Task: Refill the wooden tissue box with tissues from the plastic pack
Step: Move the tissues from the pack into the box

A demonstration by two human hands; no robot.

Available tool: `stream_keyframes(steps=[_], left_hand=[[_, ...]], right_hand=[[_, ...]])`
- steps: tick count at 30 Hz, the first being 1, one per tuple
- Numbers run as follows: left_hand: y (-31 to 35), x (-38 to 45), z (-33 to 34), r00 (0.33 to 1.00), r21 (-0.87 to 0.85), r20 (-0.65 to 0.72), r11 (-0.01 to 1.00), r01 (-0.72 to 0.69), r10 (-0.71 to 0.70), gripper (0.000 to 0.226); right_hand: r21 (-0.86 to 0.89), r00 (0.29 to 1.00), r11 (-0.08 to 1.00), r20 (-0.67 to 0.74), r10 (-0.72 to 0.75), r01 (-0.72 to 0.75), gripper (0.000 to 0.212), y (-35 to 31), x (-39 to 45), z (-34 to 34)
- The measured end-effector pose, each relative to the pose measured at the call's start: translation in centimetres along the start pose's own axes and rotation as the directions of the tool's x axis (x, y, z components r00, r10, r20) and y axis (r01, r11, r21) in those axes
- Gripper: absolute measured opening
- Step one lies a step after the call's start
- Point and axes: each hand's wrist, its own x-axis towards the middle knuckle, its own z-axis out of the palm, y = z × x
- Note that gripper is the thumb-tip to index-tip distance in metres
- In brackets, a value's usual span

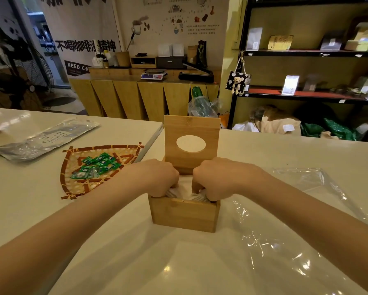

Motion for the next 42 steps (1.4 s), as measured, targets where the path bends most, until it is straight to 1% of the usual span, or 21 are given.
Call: stream_keyframes(steps=[2, 4, 6, 8, 10, 11, 12, 14, 16, 20, 26, 28, 29, 30, 32, 34, 35, 37, 39, 41, 42], left_hand=[[-0.5, -0.1, -0.5, 0.996, -0.114, 0.087, 0.993, -0.026, 0.036, 0.038], [-0.9, -0.6, -1.2, 0.996, -0.226, 0.069, 0.973, -0.047, 0.064, 0.037], [-1.2, -1.2, -1.6, 0.997, -0.295, -0.047, 0.953, -0.065, 0.054, 0.031], [-1.3, -1.7, -1.6, 0.988, -0.284, -0.152, 0.957, -0.053, 0.010, 0.028], [-1.0, -1.8, -1.2, 0.982, -0.208, -0.188, 0.978, -0.030, -0.010, 0.028], [-0.7, -1.7, -1.1, 0.981, -0.174, -0.191, 0.985, -0.021, -0.013, 0.029], [-0.5, -1.4, -0.9, 0.981, -0.149, -0.192, 0.989, -0.010, -0.019, 0.029], [-0.1, -0.8, -0.5, 0.980, -0.104, -0.196, 0.995, 0.010, -0.030, 0.025], [0.2, -0.2, 0.0, 0.979, -0.054, -0.199, 0.998, 0.026, -0.036, 0.016], [0.3, 0.4, 0.4, 0.982, -0.033, -0.171, 0.997, 0.069, -0.073, 0.012], [0.6, 0.6, 0.6, 0.986, -0.078, -0.134, 0.993, 0.090, -0.100, 0.017], [0.6, 0.6, 0.7, 0.986, -0.085, -0.133, 0.993, 0.087, -0.098, 0.018], [0.5, 0.6, 0.7, 0.986, -0.080, -0.132, 0.993, 0.087, -0.097, 0.019], [0.5, 0.6, 0.7, 0.987, -0.066, -0.127, 0.994, 0.090, -0.098, 0.020], [0.5, 0.4, 0.4, 0.991, -0.049, -0.103, 0.995, 0.085, -0.089, 0.023], [0.3, 0.2, 0.0, 0.994, -0.081, -0.080, 0.994, 0.068, -0.074, 0.028], [0.3, 0.0, -0.3, 0.995, -0.118, -0.076, 0.991, 0.063, -0.072, 0.030], [0.4, -0.6, -1.0, 0.993, -0.200, -0.090, 0.978, 0.057, -0.076, 0.032], [1.2, -1.5, -1.9, 0.987, -0.212, -0.142, 0.976, 0.041, -0.072, 0.035], [2.9, -2.5, -2.8, 0.963, -0.153, -0.268, 0.988, -0.021, -0.021, 0.039], [4.1, -2.9, -3.3, 0.939, -0.141, -0.342, 0.987, -0.073, 0.021, 0.040]], right_hand=[[0.049, 0.994, 0.998, 0.110, -0.031, 0.026, 0.037, 0.5, -0.2, -0.5], [0.116, 0.986, 0.992, 0.152, -0.068, 0.051, 0.035, 1.3, -0.6, -1.0], [0.190, 0.995, 0.979, 0.049, -0.084, 0.073, 0.029, 2.1, -1.2, -1.4], [0.204, 0.991, 0.976, -0.126, -0.054, 0.079, 0.020, 2.6, -1.8, -1.4], [0.084, 0.971, 0.996, -0.237, -0.015, 0.035, 0.016, 2.4, -1.9, -0.9], [0.029, 0.969, 1.000, -0.245, 0.008, 0.000, 0.018, 2.0, -1.7, -0.6], [-0.002, 0.972, 1.000, -0.235, 0.028, -0.030, 0.021, 1.5, -1.5, -0.4], [-0.028, 0.979, 0.996, -0.185, 0.080, -0.087, 0.037, 0.7, -1.1, -0.2], [-0.047, 0.979, 0.989, -0.150, 0.135, -0.143, 0.042, 0.3, -0.7, -0.1], [-0.104, 0.977, 0.974, -0.082, 0.195, -0.203, 0.035, -0.1, 0.1, -0.2], [-0.153, 0.973, 0.962, -0.019, 0.228, -0.228, 0.015, -0.6, 1.5, 0.6], [-0.143, 0.973, 0.963, -0.003, 0.230, -0.228, 0.023, -0.6, 1.5, 0.7], [-0.126, 0.972, 0.965, 0.012, 0.234, -0.231, 0.026, -0.4, 1.4, 0.7], [-0.093, 0.975, 0.971, 0.015, 0.221, -0.219, 0.023, -0.3, 1.3, 0.5], [0.062, 0.977, 0.975, 0.041, 0.209, -0.212, 0.006, 0.4, 1.1, 0.4], [0.314, 0.979, 0.927, 0.078, 0.191, -0.205, 0.036, 1.3, 0.6, 0.3], [0.411, 0.983, 0.893, 0.076, 0.168, -0.184, 0.045, 1.9, 0.0, 0.0], [0.501, 0.992, 0.860, -0.017, 0.123, -0.098, 0.045, 3.0, -1.9, -0.5], [0.563, 0.989, 0.826, -0.115, 0.096, -0.015, 0.036, 4.0, -4.5, -0.7], [0.611, 0.980, 0.792, -0.167, 0.111, 0.014, 0.031, 4.6, -7.3, -0.5], [0.637, 0.974, 0.771, -0.183, 0.134, 0.013, 0.029, 4.9, -8.7, -0.1]])
